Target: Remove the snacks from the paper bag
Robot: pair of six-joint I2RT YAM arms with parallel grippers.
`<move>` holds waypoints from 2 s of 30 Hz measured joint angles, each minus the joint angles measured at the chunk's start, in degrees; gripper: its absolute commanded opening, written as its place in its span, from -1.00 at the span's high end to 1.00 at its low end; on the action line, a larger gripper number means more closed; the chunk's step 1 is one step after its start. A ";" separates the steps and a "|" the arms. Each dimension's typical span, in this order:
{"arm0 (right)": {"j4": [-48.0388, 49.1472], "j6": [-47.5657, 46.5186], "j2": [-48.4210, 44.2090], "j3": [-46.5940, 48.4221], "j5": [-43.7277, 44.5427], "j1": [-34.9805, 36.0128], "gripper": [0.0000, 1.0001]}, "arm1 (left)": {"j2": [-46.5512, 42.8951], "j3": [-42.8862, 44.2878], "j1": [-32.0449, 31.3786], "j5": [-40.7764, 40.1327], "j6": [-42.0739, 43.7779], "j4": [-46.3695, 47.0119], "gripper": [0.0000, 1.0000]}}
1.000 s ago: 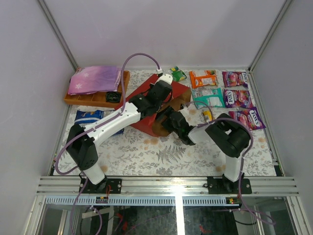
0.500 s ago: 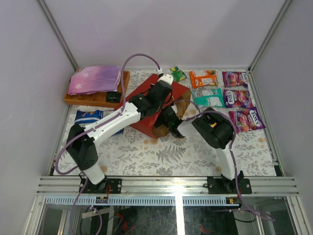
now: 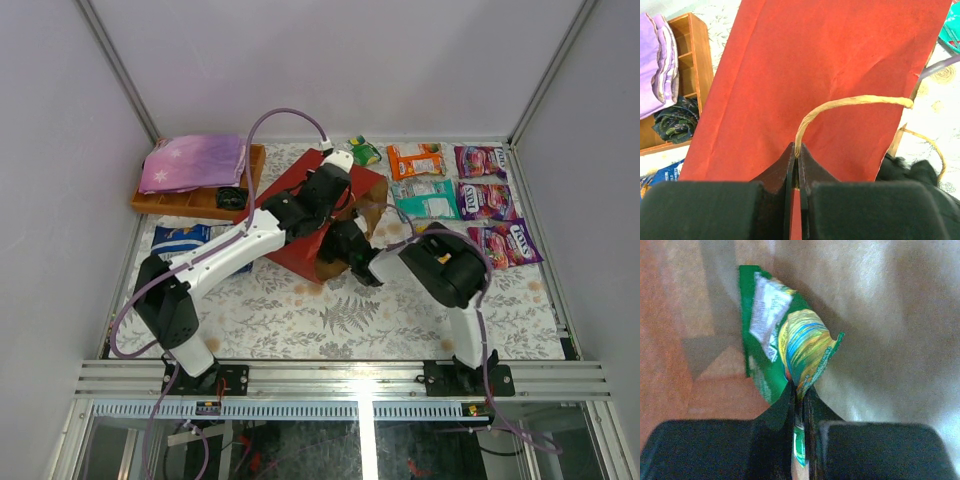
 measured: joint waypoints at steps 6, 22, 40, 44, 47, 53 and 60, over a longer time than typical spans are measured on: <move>-12.59 -10.56 -19.69 -7.32 -3.02 -0.11 1.00 | -0.72 0.07 0.68 -1.92 0.26 0.39 1.00; -60.17 -38.01 -70.60 -7.93 0.98 -18.36 1.00 | 5.29 27.54 7.85 -0.46 -7.32 -1.77 1.00; -73.92 -46.14 -78.49 9.66 8.04 -19.39 1.00 | 7.21 25.24 22.67 4.13 -17.31 8.41 1.00; -70.64 -47.60 -78.29 18.56 9.14 -19.39 1.00 | 7.23 18.88 22.88 4.61 -18.14 13.99 1.00; -68.65 -47.93 -76.76 20.17 8.63 -19.39 1.00 | 7.52 14.29 23.67 4.35 -18.34 17.11 1.00; -68.61 -46.95 -68.50 13.77 4.81 -19.39 1.00 | 7.69 6.51 27.69 4.02 -20.00 22.56 1.00; -71.19 -46.58 -63.14 8.57 2.95 -19.39 1.00 | 7.69 1.27 35.15 4.31 -22.84 25.27 1.00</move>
